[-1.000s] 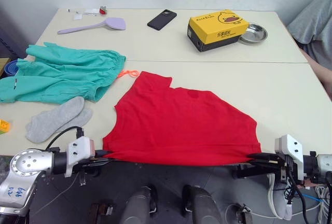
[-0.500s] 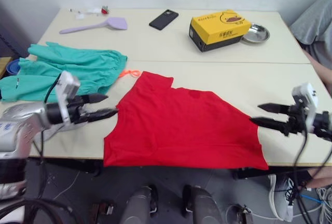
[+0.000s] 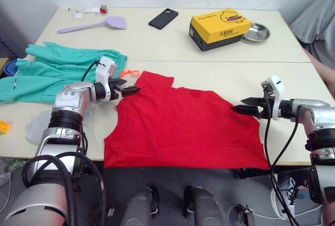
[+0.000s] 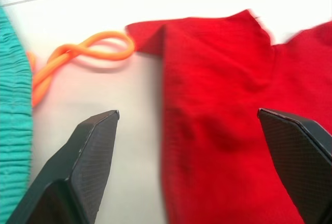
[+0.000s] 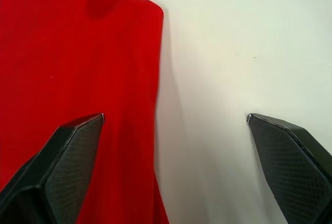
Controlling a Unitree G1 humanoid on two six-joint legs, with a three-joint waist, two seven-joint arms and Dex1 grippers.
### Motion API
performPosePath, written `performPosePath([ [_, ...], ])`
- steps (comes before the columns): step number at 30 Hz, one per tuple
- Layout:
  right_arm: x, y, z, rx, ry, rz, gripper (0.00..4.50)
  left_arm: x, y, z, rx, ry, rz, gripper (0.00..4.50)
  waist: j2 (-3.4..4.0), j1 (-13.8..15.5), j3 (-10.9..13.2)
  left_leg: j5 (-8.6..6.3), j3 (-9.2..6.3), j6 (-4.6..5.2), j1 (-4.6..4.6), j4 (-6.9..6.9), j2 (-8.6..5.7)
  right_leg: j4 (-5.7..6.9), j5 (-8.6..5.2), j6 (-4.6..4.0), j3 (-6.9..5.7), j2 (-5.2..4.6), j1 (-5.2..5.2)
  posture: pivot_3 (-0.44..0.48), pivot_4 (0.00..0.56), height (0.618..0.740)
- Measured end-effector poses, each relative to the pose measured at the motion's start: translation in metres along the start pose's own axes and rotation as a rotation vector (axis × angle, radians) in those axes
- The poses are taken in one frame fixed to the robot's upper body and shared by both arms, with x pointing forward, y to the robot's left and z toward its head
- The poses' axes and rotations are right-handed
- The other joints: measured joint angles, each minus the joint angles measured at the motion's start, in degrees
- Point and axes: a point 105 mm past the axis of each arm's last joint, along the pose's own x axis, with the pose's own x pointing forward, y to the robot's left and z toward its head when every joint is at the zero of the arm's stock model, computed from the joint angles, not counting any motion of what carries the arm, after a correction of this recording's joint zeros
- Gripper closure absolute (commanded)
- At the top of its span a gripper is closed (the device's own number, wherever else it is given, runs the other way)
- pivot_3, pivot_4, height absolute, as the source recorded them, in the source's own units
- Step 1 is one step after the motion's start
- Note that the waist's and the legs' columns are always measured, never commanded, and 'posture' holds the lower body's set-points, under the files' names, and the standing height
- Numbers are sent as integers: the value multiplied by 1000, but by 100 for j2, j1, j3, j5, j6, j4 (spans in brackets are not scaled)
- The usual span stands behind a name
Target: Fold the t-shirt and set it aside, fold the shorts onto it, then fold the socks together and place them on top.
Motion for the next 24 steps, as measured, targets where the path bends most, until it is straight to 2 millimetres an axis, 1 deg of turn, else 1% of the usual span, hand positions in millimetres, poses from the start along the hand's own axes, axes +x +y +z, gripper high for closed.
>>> performPosePath([
  [2, 4, 2, 0, 7, -2, 18, 625, 6, 0, -1, -14, -2, 0, 0, -1, -6, 0, 0, 0, 0, 0, 2, 0, 6, 0, 0, -1, 0, 0, 0, 150, 740],
  [4, 8, 5, 0, 11, -4, 37, 1326, 9, -2, -4, -34, 4, -13, 0, -1, -18, 0, 0, 0, 0, 0, 2, 0, 8, 0, 0, -2, 0, -1, 0, 150, 740],
  [5, 11, 7, 0, 15, -5, 50, 1676, 11, -3, -5, -46, 5, -21, 196, -1, -27, 0, 0, 0, 0, 0, 2, 0, 8, 0, 0, -2, 0, -1, 0, 150, 740],
  [8, 14, 11, -2, 33, -2, 76, 2673, 16, -8, -7, -60, 5, -50, 922, -1, -54, 0, 0, 0, -1, 0, 3, 0, 13, 0, 0, -3, -1, -2, 0, 150, 740],
  [9, 14, 12, -1, 33, -3, 85, 3086, 17, -8, -7, -57, 6, -50, 1297, -1, -54, 0, -1, 0, -2, 0, 4, 0, 13, 0, 0, -4, -1, -2, 0, 150, 740],
  [10, 14, 13, -1, 32, -4, 90, 3364, 17, -8, -8, -52, 10, -48, 1582, -1, -57, 0, -4, 0, -6, 0, 4, -1, 13, 0, 0, -3, -3, -2, 0, 150, 740],
  [13, 15, 15, 4, 14, -11, 96, 4454, 19, -7, -10, -43, 9, -44, 2564, -1, -66, 0, -7, 0, -11, 0, 4, -1, 13, 0, 0, -3, -5, -2, 0, 150, 740],
  [15, 14, 16, 7, -7, -25, 95, 4500, 21, -9, -11, -31, 3, -45, 3197, -1, -66, 0, -9, -1, -14, -1, 4, -1, 13, 0, 0, -4, -5, -3, 0, 150, 740],
  [17, 14, 18, 12, -44, -46, 99, 4500, 25, -12, -9, -10, -23, -56, 3922, -1, -70, 0, -9, -1, -15, -1, 4, -1, 13, 0, 0, -4, -5, -3, 0, 150, 740],
  [19, 13, 21, 17, -68, -71, 109, 4500, 25, -13, -7, 13, -44, -64, 4449, -1, -93, 0, -9, -1, -15, -1, 4, -1, 13, 0, 0, -4, -5, -3, 0, 150, 740],
  [24, 6, 29, 27, -144, -145, 135, 4500, 22, -16, -1, 109, -113, -91, 4449, -2, -113, 0, -10, -1, -16, -1, 4, -1, 15, 0, 0, -5, -4, -4, 0, 150, 740],
])
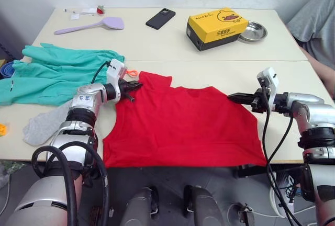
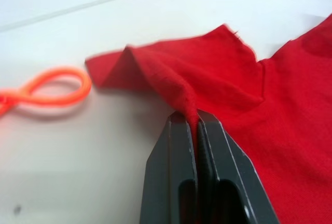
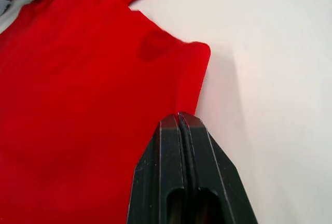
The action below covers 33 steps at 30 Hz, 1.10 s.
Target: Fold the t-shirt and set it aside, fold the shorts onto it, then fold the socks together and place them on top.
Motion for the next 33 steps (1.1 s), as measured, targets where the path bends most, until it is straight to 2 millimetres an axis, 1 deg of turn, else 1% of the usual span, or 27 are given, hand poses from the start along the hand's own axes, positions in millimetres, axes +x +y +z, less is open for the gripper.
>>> performPosePath([
  [3, -7, 8, 2, -70, -32, 23, 4500, -5, -3, 0, 102, -47, -26, 4449, 0, 0, 0, -1, 0, 0, 0, 0, 0, 0, 0, 0, 0, 0, -1, 0, 150, 740],
  [5, -16, 18, -2, -127, -28, 54, 4500, -11, -8, 1, 199, -76, -58, 4449, 0, 12, 0, -5, -3, 1, 0, 0, 0, 1, 0, 0, 2, -4, 1, 0, 150, 740],
  [8, -28, 36, -17, -252, 12, 103, 4500, -28, -12, -4, 349, -95, -89, 4449, 0, 8, 0, -9, -1, 1, 2, -1, 0, -6, 0, 0, 0, -4, 3, 0, 150, 740],
  [13, -35, 66, -40, -469, 34, 170, 4500, -48, -25, -14, 522, -127, -130, 4449, 0, 11, 0, -10, 0, 2, 12, -1, -1, -16, 0, 0, 3, -10, 10, 0, 150, 740],
  [17, -42, 76, -55, -554, 47, 179, 4500, -62, -31, -23, 607, -121, -144, 4449, -1, 10, -1, -11, -2, 2, 25, -1, 0, -18, 0, 0, 18, -14, 21, 0, 150, 740],
  [19, -42, 74, -65, -591, 72, 150, 4500, -70, -35, -30, 652, -116, -151, 4449, -1, 9, -1, -12, -2, 2, 26, -3, 0, -19, 0, 0, 30, -16, 21, 0, 150, 740],
  [21, -40, 71, -69, -588, 64, 111, 4500, -75, -35, -38, 662, -91, -152, 4449, -1, 7, -1, -11, -2, 1, 27, -3, 0, -18, 0, 0, 37, -19, 20, 0, 150, 740],
  [22, -40, 68, -71, -574, 65, 99, 4324, -75, -36, -38, 667, -90, -156, 4484, -1, 7, -1, -11, -3, 1, 27, -3, 0, -18, 0, 0, 38, -19, 20, 0, 150, 740],
  [24, -41, 65, -74, -546, 73, 85, 3917, -76, -38, -38, 671, -89, -159, 3994, -1, 13, -1, -11, -7, 1, 27, -3, 0, -18, 0, -1, 38, -23, 21, 0, 150, 740],
  [25, -41, 64, -74, -540, 76, 85, 3622, -77, -38, -38, 662, -86, -159, 3807, -1, 15, -1, -11, -8, 2, 27, -3, -1, -18, -1, -1, 38, -24, 20, 0, 150, 740],
  [27, -42, 64, -77, -501, 96, 101, 2901, -79, -39, -39, 626, -77, -173, 3166, -1, 13, -1, -13, -9, 3, 26, -3, -1, -18, -1, -1, 37, -26, 21, 0, 150, 740],
  [28, -44, 64, -80, -455, 114, 120, 2493, -81, -40, -40, 605, -65, -190, 2778, -1, 12, -1, -13, -9, 3, 26, -4, -1, -18, -1, -2, 37, -26, 20, 0, 150, 740],
  [29, -45, 64, -81, -421, 126, 132, 2195, -82, -40, -40, 591, -54, -199, 2511, -1, 11, -1, -13, -10, 4, 26, -4, -1, -18, -1, -3, 37, -26, 20, 0, 150, 740],
  [30, -49, 64, -82, -366, 141, 143, 1779, -85, -39, -40, 572, -42, -209, 2139, -1, 10, -1, -13, -12, 4, 26, -4, 0, -18, -2, -3, 36, -26, 20, 0, 150, 740],
  [32, -56, 63, -80, -262, 172, 160, 1068, -87, -40, -37, 523, -33, -232, 1492, -1, 11, -1, -13, -14, 4, 26, -3, -1, -17, -2, -4, 36, -30, 20, 0, 150, 740],
  [33, -59, 62, -74, -209, 182, 171, 649, -88, -41, -35, 468, -27, -245, 1113, -1, 10, -1, -13, -14, 5, 26, -3, -1, -18, -2, -4, 35, -30, 22, 0, 150, 740],
])
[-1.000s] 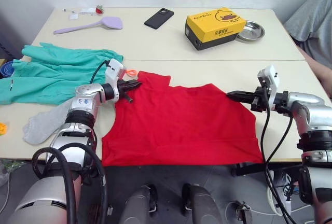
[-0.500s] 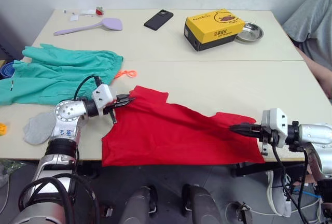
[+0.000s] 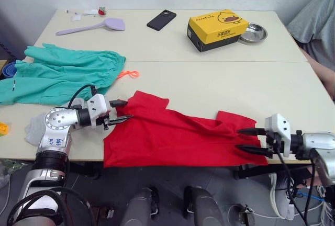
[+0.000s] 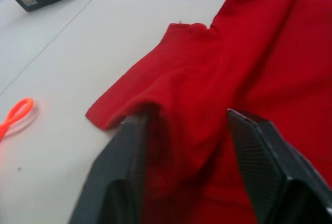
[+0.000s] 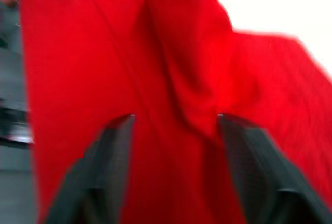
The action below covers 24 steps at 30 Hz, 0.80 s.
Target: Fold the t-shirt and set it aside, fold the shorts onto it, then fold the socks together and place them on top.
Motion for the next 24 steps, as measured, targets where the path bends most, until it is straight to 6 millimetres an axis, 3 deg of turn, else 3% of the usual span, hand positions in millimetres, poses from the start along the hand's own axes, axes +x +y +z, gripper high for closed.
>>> performPosePath([
  [2, -7, -8, 17, 57, -8, 13, 18, 0, 6, 3, -140, -10, 2, 523, 0, 0, 0, 0, 0, 2, 0, 2, 0, 1, 0, 0, 0, -1, -1, 0, 150, 740],
  [5, -12, -24, 47, 82, -47, -9, 18, 6, 23, 17, -328, -30, 17, 523, -1, 0, 0, 2, -8, 1, 0, 2, 1, 2, -1, -2, -10, 1, 0, 0, 150, 740],
  [7, -7, -35, 56, 101, -65, -34, 18, 9, 32, 24, -403, -15, 29, 523, -2, 1, -1, 2, -8, -1, -1, 0, 0, 2, -2, -3, -17, 2, 0, 0, 150, 740],
  [15, 34, -64, 37, 244, 51, -100, 18, 33, 45, 7, -626, 137, 88, 523, -3, -4, 0, 6, 2, 5, -31, 17, -4, 18, -2, -3, -27, 7, -17, 0, 150, 740],
  [23, 52, -65, 45, 239, 100, -55, 18, 55, 44, 9, -672, 144, 33, 523, -3, -12, 0, -2, -3, 0, -45, 51, 6, 20, -2, -2, -37, 17, -21, 0, 150, 740],
  [24, 54, -64, 47, 235, 103, -44, 184, 56, 43, 7, -676, 150, 28, 501, -3, -12, 0, -2, -3, 0, -45, 52, 7, 20, -2, -3, -37, 18, -22, 0, 150, 740],
])
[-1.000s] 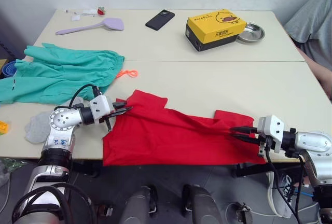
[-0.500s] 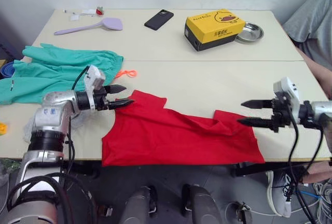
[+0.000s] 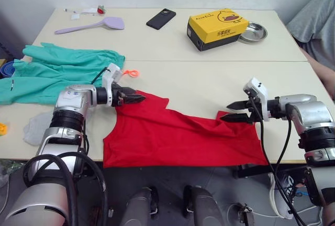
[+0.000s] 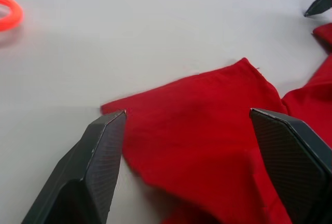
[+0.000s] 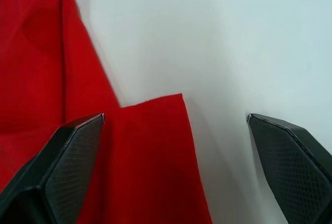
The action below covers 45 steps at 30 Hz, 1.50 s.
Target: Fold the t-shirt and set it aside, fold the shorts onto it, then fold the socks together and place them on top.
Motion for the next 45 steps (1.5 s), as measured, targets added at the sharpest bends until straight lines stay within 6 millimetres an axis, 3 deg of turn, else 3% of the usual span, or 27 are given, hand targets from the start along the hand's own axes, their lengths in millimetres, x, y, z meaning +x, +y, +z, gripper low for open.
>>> performPosePath([
  [1, 0, 0, 0, -1, 6, 2, 388, 3, -1, 1, 1, -3, -8, 495, 0, -1, 0, 0, 0, -1, -1, 2, 1, 0, 0, 0, 1, 0, -1, 0, 150, 740],
  [4, 4, 2, 0, -3, 17, 23, 1259, 11, -2, 3, 5, 1, -15, 1141, 0, 0, 0, -2, 0, -2, -2, 5, 2, -1, 0, 0, 1, 0, -1, 0, 150, 740],
  [13, 13, 2, -3, -36, 30, 48, 4495, 17, 5, -1, 47, 16, 27, 4131, 0, -1, 0, -4, 0, -4, -3, 6, 1, 2, 0, 0, 3, -1, -4, 0, 150, 740],
  [14, 13, 3, -2, -46, 27, 50, 4500, 17, 6, -2, 48, 14, 35, 4448, 0, -2, 0, -4, 0, -4, -3, 6, 1, 1, 0, 0, 3, -1, -4, 0, 150, 740],
  [15, 14, 3, -1, -59, 22, 51, 4500, 16, 7, -3, 47, 9, 40, 4494, 0, -2, 0, -4, 0, -4, -3, 6, 1, 1, 0, 0, 3, -1, -4, 0, 150, 740],
  [22, 3, -1, 13, -136, -89, 36, 4500, 7, 10, 15, 80, -145, 44, 4494, 0, -1, 0, -3, 0, -3, -25, 13, 1, 22, 1, 1, -1, -1, -20, 0, 150, 740],
  [32, -27, -11, 28, -236, -214, -49, 4500, -11, 5, 26, 181, -308, 13, 4494, 0, 0, 0, -1, -1, 2, -29, 16, 1, 23, 1, 2, -17, 0, -20, 0, 150, 740],
  [40, -52, -18, 26, -298, -315, -135, 4500, -27, 6, 29, 336, -357, 67, 4494, 0, -1, 0, 5, 0, 12, -29, 17, 3, 23, 1, 2, -20, 3, -19, 0, 150, 740],
  [45, -59, -19, 22, -367, -366, -192, 4500, -34, -4, 37, 472, -392, 68, 4494, 0, 0, 0, 1, -2, 5, -26, 15, 2, 22, 2, 3, -18, 1, -13, 0, 150, 740],
])
